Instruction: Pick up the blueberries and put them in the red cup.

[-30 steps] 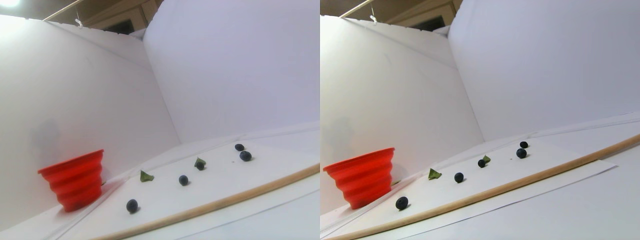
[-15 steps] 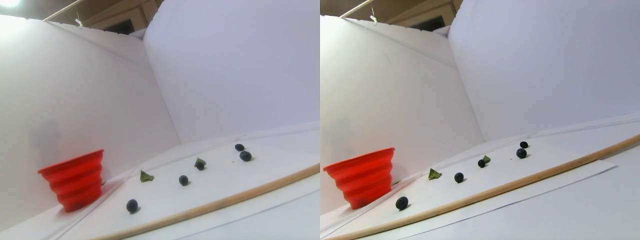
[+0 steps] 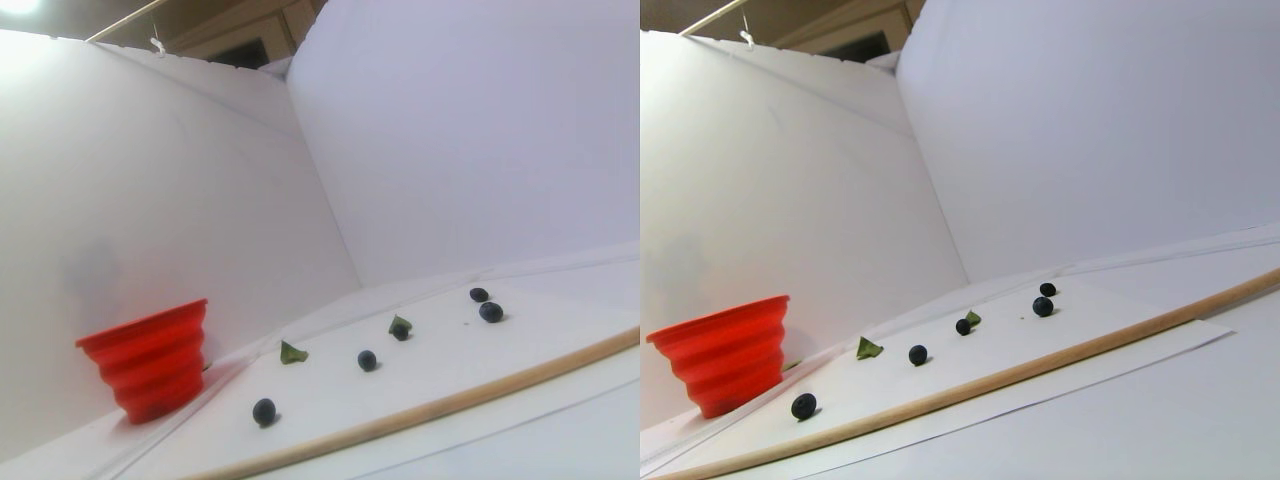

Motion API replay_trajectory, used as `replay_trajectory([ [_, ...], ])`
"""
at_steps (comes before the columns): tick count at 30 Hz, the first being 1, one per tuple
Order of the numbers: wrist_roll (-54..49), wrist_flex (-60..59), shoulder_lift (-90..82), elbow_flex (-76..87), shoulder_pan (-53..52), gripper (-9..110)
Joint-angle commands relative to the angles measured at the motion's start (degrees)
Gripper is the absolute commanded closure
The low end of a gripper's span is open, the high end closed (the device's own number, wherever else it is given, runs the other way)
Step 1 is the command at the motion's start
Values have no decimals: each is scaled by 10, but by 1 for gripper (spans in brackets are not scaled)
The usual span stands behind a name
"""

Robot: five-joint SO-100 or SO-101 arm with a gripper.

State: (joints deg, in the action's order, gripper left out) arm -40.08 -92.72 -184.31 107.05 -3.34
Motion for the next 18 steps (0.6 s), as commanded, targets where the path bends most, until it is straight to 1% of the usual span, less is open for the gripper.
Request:
replay_trajectory([
  [1,-57,25,36,14,5,85],
  [10,-175,66,63,60,5,84],
  [18,-256,103,103,85,24,84],
])
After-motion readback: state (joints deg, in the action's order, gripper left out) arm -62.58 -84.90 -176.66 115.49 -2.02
